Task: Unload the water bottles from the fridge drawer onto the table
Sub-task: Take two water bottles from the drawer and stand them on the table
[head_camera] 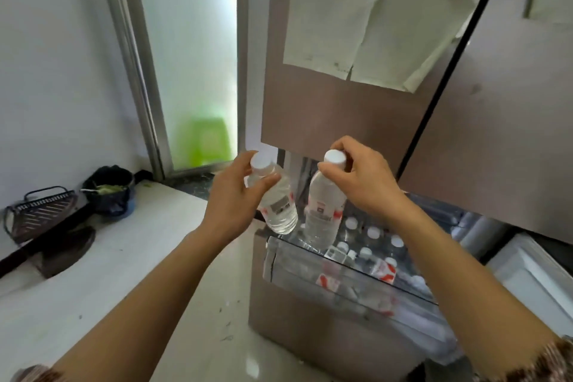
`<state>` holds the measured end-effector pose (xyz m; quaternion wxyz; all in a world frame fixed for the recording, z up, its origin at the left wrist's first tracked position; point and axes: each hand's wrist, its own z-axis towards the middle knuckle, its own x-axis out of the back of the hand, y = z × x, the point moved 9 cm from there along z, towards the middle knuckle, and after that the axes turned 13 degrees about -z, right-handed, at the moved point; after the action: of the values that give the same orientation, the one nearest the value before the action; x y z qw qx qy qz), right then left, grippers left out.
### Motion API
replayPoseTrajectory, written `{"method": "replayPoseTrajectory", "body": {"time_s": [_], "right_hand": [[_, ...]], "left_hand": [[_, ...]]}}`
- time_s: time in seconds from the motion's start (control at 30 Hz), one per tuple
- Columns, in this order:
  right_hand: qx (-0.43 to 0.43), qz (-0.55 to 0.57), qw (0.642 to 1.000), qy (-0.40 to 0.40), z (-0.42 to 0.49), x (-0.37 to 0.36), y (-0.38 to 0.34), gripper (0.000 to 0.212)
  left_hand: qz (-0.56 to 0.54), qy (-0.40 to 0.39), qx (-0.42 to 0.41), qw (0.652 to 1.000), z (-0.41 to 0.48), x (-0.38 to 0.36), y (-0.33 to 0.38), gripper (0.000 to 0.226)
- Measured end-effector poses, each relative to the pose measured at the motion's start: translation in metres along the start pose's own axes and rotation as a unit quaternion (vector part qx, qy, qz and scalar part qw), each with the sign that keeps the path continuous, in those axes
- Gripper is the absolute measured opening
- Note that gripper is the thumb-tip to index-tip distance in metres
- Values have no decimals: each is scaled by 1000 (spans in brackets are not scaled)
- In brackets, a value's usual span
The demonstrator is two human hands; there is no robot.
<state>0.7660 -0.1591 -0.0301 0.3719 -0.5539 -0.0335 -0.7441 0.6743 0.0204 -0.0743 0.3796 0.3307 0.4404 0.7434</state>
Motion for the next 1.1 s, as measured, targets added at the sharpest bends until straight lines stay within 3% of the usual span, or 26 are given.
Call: {"method": "replayPoseTrajectory", "body": {"time_s": [0.17, 0.43, 0.87, 1.1], "right_hand": [[68, 105, 989, -77, 4, -31, -102, 20], [173, 112, 952, -225, -28, -192, -297, 21], [322, 141, 867, -352, -103, -375, -680, 23], [406, 125, 830, -362, -127, -437, -862, 27]], "left_hand": [[68, 79, 21, 994, -24, 104, 4, 28], [192, 194, 138, 952, -108, 316, -57, 35], [262, 319, 232, 881, -256, 685, -88, 24], [291, 409, 258, 826, -305, 857, -96, 29]]}}
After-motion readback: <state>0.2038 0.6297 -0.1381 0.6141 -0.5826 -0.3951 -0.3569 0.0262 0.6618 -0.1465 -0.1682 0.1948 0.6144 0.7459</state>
